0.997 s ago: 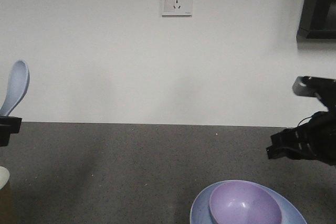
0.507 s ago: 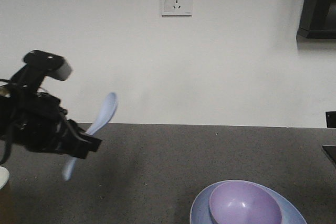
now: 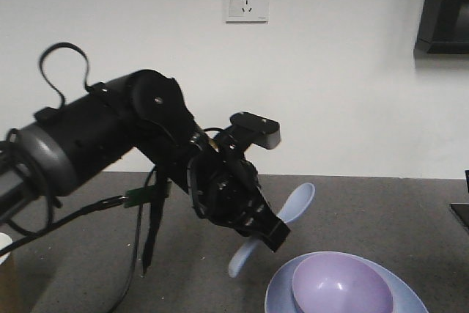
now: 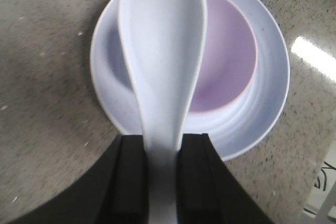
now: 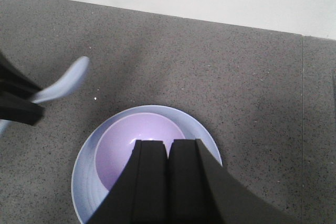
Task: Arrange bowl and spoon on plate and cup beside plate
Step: 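Move the left gripper over the bowl and drop the spoon inside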
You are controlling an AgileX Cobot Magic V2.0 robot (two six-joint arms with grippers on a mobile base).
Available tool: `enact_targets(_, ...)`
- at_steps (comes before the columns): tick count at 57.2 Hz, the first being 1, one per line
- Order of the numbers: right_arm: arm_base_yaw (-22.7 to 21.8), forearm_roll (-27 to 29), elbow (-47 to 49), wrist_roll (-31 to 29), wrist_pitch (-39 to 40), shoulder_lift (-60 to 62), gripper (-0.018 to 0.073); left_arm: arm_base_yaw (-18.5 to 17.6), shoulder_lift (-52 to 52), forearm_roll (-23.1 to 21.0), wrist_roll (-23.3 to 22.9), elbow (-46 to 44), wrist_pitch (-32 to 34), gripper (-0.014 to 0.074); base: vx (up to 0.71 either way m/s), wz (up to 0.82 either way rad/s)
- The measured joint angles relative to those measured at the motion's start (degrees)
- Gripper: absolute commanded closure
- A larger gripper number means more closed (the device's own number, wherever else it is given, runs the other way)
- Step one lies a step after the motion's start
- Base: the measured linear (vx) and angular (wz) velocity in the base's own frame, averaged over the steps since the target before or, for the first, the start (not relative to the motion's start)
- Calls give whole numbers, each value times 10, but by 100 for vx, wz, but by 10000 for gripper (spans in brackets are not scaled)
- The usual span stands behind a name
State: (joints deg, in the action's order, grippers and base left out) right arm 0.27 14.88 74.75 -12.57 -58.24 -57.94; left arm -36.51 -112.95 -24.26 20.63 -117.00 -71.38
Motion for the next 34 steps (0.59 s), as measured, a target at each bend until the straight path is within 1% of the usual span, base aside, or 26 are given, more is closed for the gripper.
enact_targets(9,0,-3,0,0,-4,0,571,-21,-59,-1,-18,-44,-1,596,0,0)
enact_targets(21,0,-4,0,0,-4,0,571,-37,-100,-1,-32,-54,10,578,0,0)
enact_targets(27,0,-4,0,0,-4,0,571,-43,-106,-1,-34,-54,20,524,0,0)
enact_targets(34,0,-4,0,0,-5,0,571,-49,-109,-1,-35,-55,23,412,0,0)
